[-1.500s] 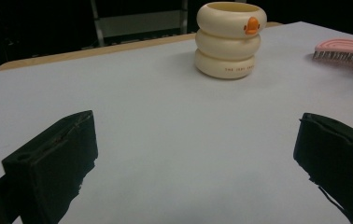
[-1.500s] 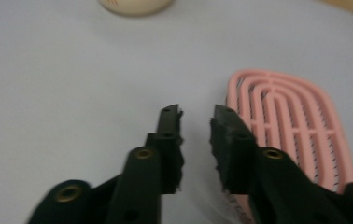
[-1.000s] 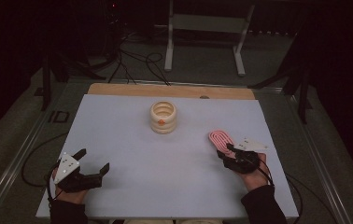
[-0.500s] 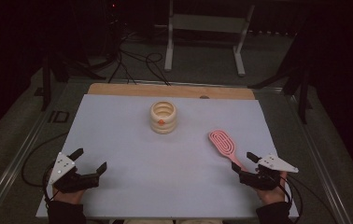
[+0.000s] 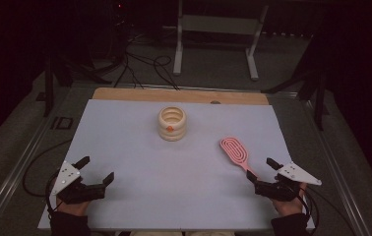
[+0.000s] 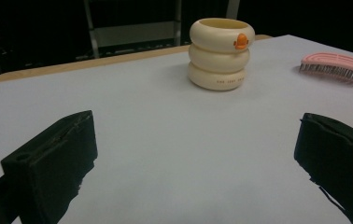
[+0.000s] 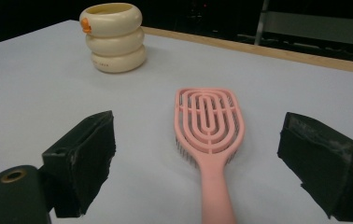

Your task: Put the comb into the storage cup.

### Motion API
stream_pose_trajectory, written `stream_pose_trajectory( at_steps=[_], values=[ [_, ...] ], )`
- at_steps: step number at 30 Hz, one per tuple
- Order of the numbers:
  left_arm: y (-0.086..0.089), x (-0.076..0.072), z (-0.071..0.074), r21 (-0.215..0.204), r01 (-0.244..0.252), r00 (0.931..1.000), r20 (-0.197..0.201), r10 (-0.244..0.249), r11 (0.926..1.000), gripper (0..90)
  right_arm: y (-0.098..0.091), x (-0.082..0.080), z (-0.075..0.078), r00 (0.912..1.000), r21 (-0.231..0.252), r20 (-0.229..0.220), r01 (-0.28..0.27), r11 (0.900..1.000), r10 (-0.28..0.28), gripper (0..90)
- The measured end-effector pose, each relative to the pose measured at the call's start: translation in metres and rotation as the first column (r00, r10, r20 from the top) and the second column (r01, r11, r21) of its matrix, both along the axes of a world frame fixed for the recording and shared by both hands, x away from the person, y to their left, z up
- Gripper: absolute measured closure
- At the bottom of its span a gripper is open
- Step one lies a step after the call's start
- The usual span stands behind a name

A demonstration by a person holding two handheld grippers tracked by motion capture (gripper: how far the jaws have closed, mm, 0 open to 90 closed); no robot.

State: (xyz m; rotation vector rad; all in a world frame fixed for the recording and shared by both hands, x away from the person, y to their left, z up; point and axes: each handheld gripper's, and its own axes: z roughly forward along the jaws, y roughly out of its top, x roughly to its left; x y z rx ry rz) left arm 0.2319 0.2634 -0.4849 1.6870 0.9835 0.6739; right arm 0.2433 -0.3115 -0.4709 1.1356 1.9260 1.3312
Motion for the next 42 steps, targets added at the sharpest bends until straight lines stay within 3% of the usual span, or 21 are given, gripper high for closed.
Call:
stream_pose_trajectory(
  at_steps=[16,26,27,37,42],
  values=[
    [-0.002,0.0,-0.001,0.008,-0.003,1.0,0.001,0.003,1.0,0.4,-0.001,0.002,-0.001,0.9997,0.007,-0.025,0.004,1.0,-0.004,10.5],
    [-0.005,0.001,-0.003,0.019,0.002,1.0,-0.004,-0.002,0.9998,0.4,0.002,0.006,0.001,0.9977,-0.012,-0.068,0.005,0.9999,-0.005,10.3],
    [-0.006,0.001,-0.003,0.022,0.003,1.0,-0.006,-0.002,0.9998,0.4,0.005,0.01,0.002,0.9959,-0.025,-0.09,-0.005,0.9997,0.002,9.5],
    [-0.007,0.002,-0.003,0.025,0.007,0.9999,-0.01,-0.007,0.9997,0.4,0.012,0.022,0.006,0.9899,-0.072,-0.141,-0.017,0.9973,0.006,8.8],
    [-0.008,0.002,-0.004,0.025,0.008,0.9999,-0.013,-0.008,0.9996,0.4,0.015,0.034,0.01,0.9828,-0.121,-0.184,-0.018,0.9924,-0.005,8.6]
  ],
)
